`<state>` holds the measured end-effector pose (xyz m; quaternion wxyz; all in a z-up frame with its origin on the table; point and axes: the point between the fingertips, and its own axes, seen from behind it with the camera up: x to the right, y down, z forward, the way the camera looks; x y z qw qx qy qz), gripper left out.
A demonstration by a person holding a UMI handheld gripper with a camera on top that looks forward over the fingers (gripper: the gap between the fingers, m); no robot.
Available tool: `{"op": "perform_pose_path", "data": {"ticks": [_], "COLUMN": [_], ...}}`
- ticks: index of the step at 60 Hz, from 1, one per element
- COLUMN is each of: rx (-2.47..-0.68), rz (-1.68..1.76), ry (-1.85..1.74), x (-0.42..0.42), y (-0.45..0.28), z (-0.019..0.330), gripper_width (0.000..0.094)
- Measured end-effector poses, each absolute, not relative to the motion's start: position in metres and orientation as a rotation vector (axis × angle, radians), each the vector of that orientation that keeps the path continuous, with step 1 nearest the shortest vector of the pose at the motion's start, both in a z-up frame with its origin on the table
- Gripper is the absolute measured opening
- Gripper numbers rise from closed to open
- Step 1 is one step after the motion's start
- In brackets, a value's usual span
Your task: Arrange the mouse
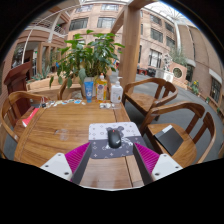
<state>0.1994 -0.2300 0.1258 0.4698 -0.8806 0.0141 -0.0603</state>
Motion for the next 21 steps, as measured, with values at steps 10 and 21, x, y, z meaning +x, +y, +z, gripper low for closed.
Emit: {"op": "perform_pose_path", "data": {"ticks": [10, 21], "rx": [-2.154, -2.131], "rz": [-0.16, -0.187], "ry": [0.026, 0.009], "x": [0.198, 0.201], "y": [-0.254, -0.258], "z": [0.131, 0.141], "gripper_width": [0.0852, 0.0852]}}
